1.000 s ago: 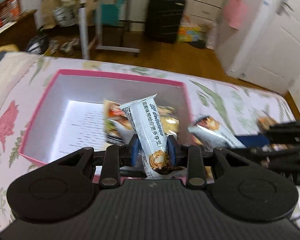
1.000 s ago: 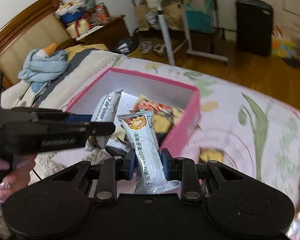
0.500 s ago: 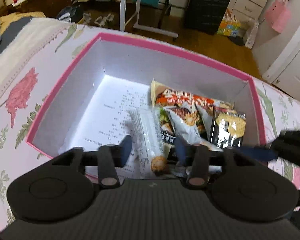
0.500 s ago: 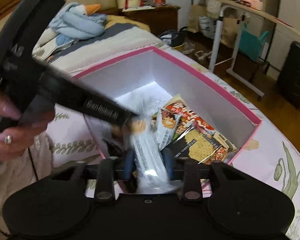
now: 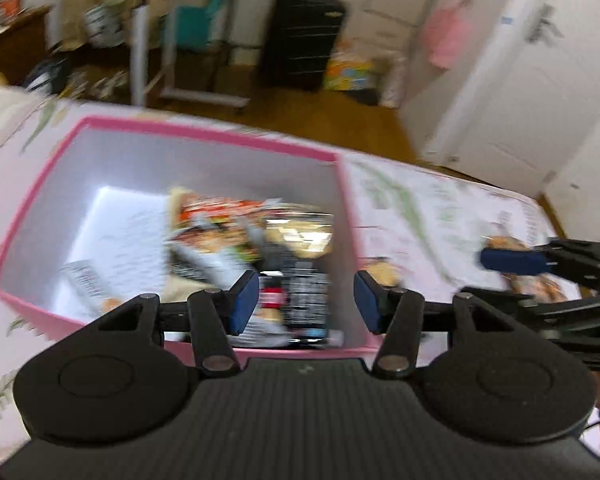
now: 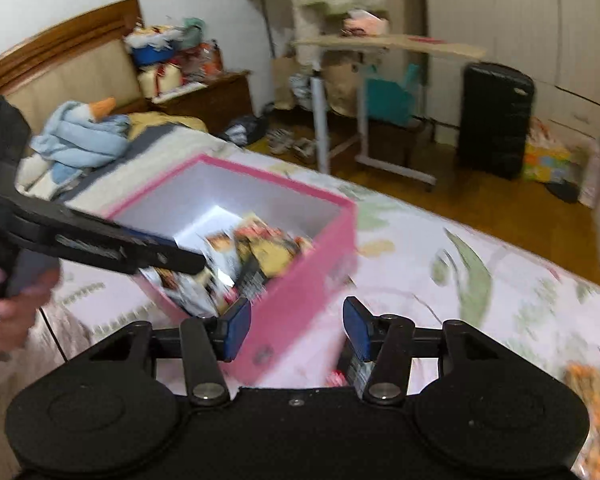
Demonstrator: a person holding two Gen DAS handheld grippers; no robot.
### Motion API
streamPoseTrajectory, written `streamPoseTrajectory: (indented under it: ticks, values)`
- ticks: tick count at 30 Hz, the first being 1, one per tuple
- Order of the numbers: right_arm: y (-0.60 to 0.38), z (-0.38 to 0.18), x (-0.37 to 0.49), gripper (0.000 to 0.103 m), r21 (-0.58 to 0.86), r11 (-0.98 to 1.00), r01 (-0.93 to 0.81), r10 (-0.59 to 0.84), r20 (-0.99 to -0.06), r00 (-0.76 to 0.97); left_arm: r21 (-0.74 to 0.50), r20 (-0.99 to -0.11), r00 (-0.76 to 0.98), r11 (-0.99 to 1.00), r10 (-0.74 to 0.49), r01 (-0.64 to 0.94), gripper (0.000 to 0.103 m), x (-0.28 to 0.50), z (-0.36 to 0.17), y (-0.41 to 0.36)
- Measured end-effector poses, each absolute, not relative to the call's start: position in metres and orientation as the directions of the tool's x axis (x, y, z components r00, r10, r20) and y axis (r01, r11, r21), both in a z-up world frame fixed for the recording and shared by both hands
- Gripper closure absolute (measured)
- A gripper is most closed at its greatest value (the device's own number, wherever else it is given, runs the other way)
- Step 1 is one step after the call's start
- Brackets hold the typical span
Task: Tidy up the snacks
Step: 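Move the left gripper to another black NB bar and grasp it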
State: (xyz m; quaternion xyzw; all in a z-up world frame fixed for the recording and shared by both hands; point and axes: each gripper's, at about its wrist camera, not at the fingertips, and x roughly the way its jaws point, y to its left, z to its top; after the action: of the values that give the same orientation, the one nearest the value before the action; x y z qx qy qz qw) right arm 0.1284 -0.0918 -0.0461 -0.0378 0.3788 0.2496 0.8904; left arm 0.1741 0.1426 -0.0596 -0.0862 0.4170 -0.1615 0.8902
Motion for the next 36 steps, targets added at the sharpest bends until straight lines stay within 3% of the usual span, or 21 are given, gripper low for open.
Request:
streamPoseTrajectory:
  ticks: [3, 6, 17, 25, 30, 33, 34, 36]
  values:
    - [-0.099, -0.055, 0.118, 0.047, 0.114, 0.890, -0.442, 0.377, -0.728, 0.573, -0.295, -0.683, 0.616, 0.919, -0.393, 0.260, 0.055, 0.162, -0.055, 0.122]
    - [-0.100, -0.061, 0.107, 0.039, 0.103, 0.890, -0.444, 0.368, -0.736, 0.567, -0.307, -0.660, 0.613, 0.900, -0.435, 0.309, 0.055, 0.156, -0.054, 0.107]
    - [-0.086, -0.121, 0.101, 0.035, -0.054, 0.878, -0.475, 0.296, -0.720, 0.628, -0.381, -0.715, 0.494, 0.868, -0.495, 0.317, 0.055, 0.157, -0.105, 0.045]
    - [-0.096, -0.165, 0.126, 0.035, 0.012, 0.898, -0.440, 0.321, -0.703, 0.635, -0.407, -0.760, 0.452, 0.885, -0.466, 0.228, 0.055, 0.173, -0.146, 0.034]
    - [-0.096, -0.190, 0.131, 0.023, -0.001, 0.908, -0.418, 0.294, -0.710, 0.640, -0.376, -0.791, 0.431, 0.901, -0.434, 0.217, 0.055, 0.182, -0.166, 0.020]
    - [-0.096, -0.192, 0.126, 0.032, -0.007, 0.913, -0.407, 0.288, -0.696, 0.657, -0.367, -0.796, 0.432, 0.906, -0.424, 0.211, 0.054, 0.184, -0.172, 0.016]
    - [-0.096, -0.191, 0.124, 0.042, -0.004, 0.914, -0.406, 0.290, -0.692, 0.661, -0.374, -0.798, 0.426, 0.905, -0.426, 0.205, 0.052, 0.186, -0.174, 0.016]
    - [-0.098, -0.189, 0.119, 0.043, 0.010, 0.911, -0.412, 0.303, -0.693, 0.654, -0.409, -0.793, 0.416, 0.895, -0.444, 0.176, 0.051, 0.189, -0.179, 0.019]
